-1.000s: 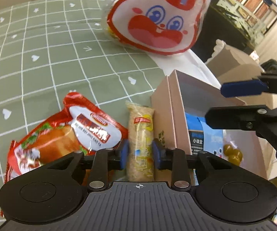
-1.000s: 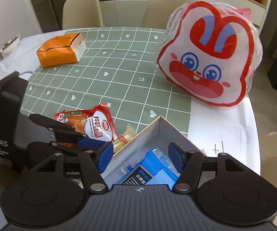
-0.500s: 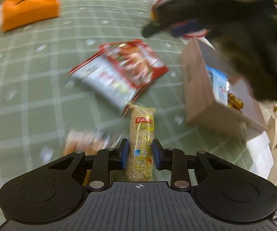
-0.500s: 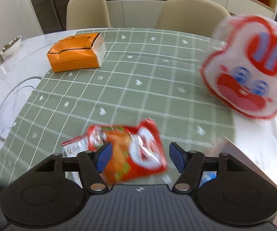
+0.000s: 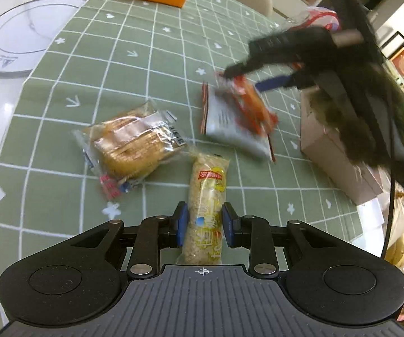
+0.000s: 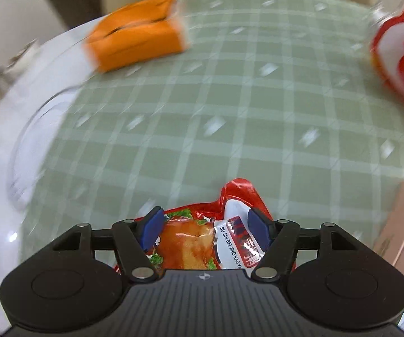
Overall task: Organize snacks
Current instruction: 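Grasp the round bread packet with the right tool while the left tool holds the wafer stick, then lift the bread packet with the right tool while the left tool holds the wafer stick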
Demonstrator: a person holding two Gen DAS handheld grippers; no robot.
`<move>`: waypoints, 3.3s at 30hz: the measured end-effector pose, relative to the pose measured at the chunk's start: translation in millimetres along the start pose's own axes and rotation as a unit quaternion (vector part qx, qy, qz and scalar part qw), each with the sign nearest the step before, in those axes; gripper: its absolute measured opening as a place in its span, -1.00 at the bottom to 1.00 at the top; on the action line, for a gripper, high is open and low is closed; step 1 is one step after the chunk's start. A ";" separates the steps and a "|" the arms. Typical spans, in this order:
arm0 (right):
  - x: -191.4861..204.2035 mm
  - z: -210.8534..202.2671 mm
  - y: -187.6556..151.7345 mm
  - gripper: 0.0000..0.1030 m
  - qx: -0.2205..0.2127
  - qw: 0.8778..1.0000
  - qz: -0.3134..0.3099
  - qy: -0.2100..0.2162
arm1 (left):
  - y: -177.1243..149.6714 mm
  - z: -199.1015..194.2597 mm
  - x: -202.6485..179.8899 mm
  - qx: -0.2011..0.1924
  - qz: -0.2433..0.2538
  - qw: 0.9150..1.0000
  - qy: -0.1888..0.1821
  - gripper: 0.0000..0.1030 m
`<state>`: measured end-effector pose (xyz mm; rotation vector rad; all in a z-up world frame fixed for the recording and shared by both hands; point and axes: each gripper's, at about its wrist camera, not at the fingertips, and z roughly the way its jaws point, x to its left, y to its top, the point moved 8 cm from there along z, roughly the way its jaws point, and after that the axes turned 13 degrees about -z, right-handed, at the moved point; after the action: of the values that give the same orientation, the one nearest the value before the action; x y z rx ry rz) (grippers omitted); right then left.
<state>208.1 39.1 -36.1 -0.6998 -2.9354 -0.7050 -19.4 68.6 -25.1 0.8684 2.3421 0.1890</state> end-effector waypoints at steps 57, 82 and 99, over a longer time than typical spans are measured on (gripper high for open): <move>87.5 -88.6 -135.8 0.40 -0.086 0.992 -0.068 -0.061 | -23.2 -14.4 -2.6 -0.012 0.055 0.997 0.049 -0.40; 89.0 -80.2 -203.8 0.04 -0.048 0.996 -0.020 -0.074 | -45.3 0.9 -27.7 0.055 0.100 0.993 0.014 -0.38; 74.2 -106.6 -254.0 0.02 -0.064 0.980 0.084 -0.166 | -92.0 12.7 -76.1 0.114 0.265 0.957 -0.025 -0.38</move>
<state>23.8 -178.8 -36.9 -1.1673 -3.0877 -0.8389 -16.7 -51.4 -27.1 1.5894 2.0612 0.1141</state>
